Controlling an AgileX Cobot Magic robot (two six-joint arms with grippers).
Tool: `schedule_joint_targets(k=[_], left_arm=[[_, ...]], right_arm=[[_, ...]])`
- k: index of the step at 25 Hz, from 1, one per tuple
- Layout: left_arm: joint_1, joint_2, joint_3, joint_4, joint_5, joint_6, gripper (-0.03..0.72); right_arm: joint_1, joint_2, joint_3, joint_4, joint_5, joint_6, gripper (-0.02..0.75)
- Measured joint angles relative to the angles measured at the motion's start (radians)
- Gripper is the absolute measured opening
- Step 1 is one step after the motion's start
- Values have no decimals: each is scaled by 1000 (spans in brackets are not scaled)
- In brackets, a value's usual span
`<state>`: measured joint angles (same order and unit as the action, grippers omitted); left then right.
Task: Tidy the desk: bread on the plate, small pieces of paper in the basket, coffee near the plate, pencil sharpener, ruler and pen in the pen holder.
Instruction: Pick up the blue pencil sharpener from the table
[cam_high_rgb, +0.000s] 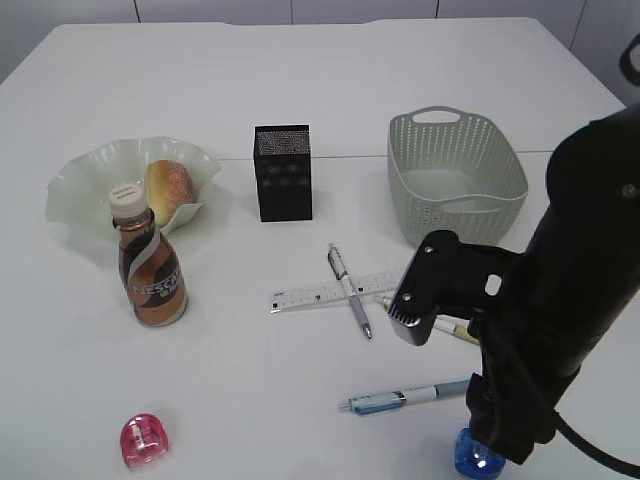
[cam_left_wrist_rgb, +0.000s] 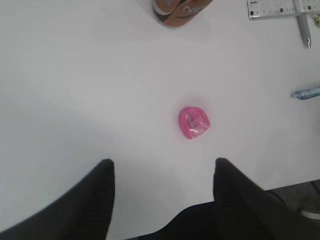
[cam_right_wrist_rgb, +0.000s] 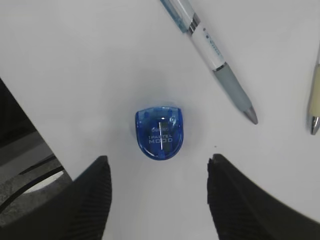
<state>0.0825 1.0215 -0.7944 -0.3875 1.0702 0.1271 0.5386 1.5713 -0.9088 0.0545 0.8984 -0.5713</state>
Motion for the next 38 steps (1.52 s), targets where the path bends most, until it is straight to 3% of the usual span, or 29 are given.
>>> schedule_joint_targets(k=[9, 38], left_arm=[[0, 0, 0, 0, 0, 0, 452], [0, 0, 0, 0, -12, 2, 433]], right_arm=[[0, 94, 0, 2, -24, -4, 519], [0, 168, 0, -27, -77, -36, 522]])
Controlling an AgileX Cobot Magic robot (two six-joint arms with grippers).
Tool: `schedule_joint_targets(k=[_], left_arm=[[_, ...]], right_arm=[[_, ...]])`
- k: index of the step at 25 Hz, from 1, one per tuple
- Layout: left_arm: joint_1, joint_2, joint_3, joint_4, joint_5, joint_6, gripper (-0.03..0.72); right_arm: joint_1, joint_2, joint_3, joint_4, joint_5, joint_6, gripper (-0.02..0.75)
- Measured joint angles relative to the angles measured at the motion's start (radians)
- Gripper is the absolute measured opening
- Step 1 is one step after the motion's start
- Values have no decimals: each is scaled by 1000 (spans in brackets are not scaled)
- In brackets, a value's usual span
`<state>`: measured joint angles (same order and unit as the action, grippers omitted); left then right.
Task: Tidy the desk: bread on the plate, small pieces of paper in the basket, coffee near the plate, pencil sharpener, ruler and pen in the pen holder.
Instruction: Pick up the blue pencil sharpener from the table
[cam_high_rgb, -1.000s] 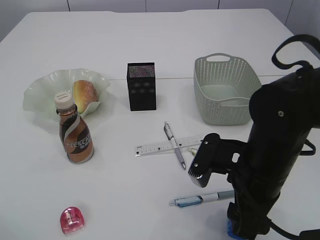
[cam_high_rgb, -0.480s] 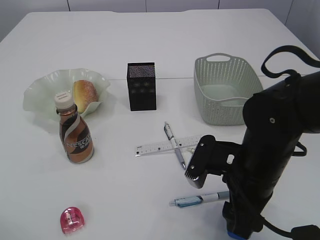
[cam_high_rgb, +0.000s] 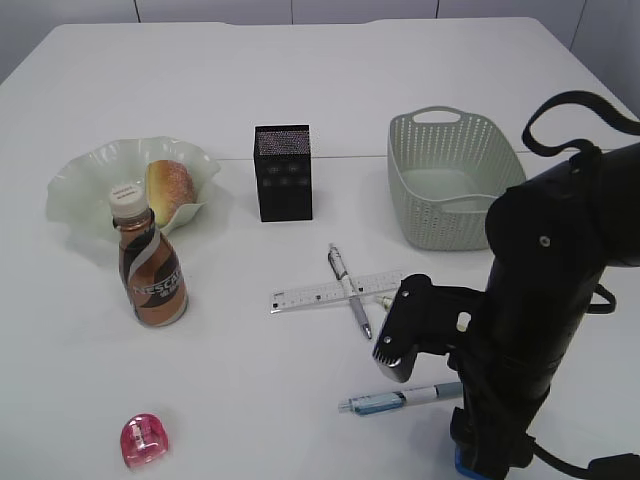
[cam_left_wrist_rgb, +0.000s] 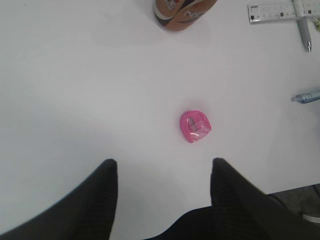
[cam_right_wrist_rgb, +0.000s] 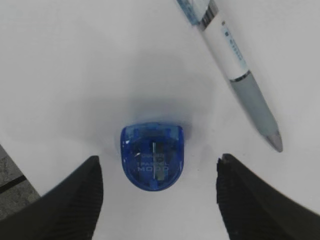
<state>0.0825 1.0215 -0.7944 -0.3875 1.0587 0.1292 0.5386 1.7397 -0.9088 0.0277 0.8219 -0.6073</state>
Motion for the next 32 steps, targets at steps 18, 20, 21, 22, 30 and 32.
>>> schedule_joint_targets(k=[18, 20, 21, 22, 30, 32], left_arm=[[0, 0, 0, 0, -6, 2, 433], [0, 0, 0, 0, -6, 2, 433], [0, 0, 0, 0, -6, 2, 433], [0, 0, 0, 0, -6, 2, 433], [0, 0, 0, 0, -6, 2, 433], [0, 0, 0, 0, -4, 2, 433]], right_arm=[[0, 54, 0, 2, -4, -10, 522], [0, 57, 0, 2, -6, -10, 522], [0, 58, 0, 4, -6, -10, 522], [0, 66, 0, 4, -6, -10, 522], [0, 82, 0, 5, -20, -10, 515], [0, 82, 0, 5, -24, -10, 496]])
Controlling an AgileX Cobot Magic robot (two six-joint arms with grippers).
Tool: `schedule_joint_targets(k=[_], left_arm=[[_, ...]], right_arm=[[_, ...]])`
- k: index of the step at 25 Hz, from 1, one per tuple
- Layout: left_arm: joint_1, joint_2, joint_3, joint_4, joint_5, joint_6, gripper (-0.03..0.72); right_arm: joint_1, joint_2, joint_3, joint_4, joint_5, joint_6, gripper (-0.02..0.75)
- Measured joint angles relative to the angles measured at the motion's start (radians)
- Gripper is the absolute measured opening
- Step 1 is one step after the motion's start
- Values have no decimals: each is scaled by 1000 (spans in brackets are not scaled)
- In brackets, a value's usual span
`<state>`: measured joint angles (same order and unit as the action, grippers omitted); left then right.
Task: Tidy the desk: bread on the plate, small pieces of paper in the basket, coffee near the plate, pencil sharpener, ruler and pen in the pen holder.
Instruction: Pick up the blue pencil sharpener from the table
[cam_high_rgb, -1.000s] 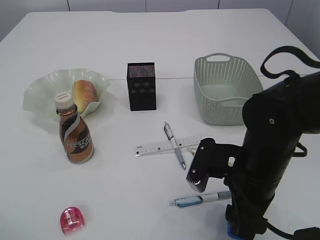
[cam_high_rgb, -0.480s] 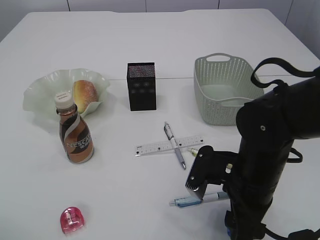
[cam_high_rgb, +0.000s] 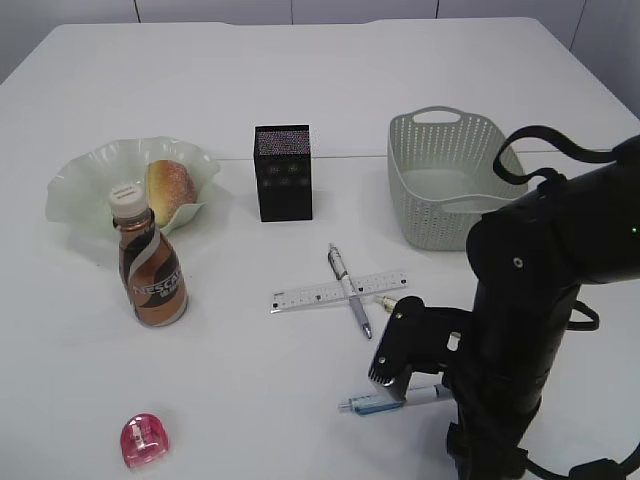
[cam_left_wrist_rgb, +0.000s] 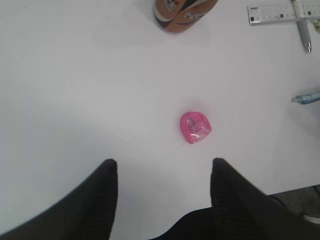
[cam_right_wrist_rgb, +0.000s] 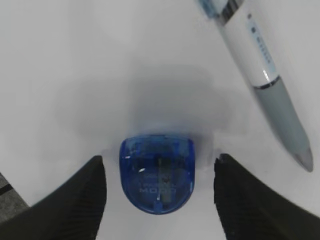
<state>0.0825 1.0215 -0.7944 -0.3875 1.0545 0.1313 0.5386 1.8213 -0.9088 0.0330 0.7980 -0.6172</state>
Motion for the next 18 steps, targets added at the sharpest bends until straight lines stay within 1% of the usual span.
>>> schedule_joint_targets(k=[7, 11, 16, 18], left_arm=[[0, 0, 0, 0, 0, 0, 433], [0, 0, 0, 0, 0, 0, 433], [0, 0, 0, 0, 0, 0, 433], [0, 0, 0, 0, 0, 0, 433]], right_arm=[[0, 0, 0, 0, -2, 0, 469], [0, 0, 0, 0, -3, 0, 422], [0, 0, 0, 0, -3, 0, 397], [0, 0, 0, 0, -3, 0, 373]])
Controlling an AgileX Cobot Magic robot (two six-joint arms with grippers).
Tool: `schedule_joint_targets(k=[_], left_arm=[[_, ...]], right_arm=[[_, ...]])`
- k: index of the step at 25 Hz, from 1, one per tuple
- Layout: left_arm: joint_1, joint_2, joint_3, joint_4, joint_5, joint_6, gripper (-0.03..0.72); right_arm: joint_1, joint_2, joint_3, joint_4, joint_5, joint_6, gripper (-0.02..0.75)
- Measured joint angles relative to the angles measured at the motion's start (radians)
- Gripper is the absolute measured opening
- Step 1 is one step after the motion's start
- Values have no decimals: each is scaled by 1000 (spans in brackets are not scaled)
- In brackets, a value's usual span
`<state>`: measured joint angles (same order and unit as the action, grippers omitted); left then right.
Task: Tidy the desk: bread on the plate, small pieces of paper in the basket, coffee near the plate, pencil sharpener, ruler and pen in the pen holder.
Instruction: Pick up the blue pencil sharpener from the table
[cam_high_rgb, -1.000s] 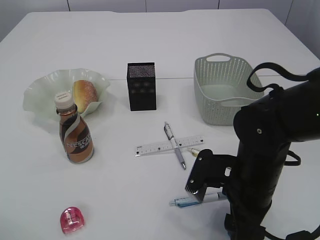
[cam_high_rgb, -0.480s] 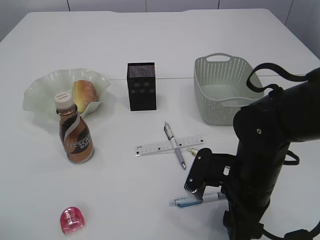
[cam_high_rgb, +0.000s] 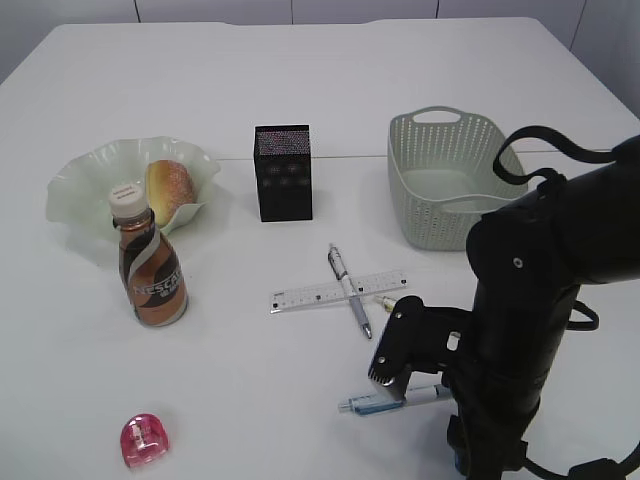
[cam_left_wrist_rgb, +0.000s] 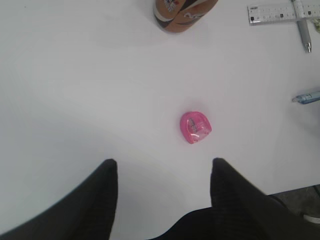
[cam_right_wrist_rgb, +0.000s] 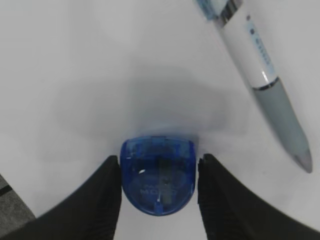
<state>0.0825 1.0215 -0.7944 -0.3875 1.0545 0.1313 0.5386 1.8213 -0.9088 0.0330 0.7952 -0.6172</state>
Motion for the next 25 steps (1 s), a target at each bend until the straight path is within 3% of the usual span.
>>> schedule_joint_targets(k=[11, 25], left_arm=[[0, 0, 0, 0, 0, 0, 433], [0, 0, 0, 4, 0, 0, 433]], right_arm=[[0, 14, -9, 0, 16, 0, 314], [0, -1, -7, 9, 7, 39, 313]])
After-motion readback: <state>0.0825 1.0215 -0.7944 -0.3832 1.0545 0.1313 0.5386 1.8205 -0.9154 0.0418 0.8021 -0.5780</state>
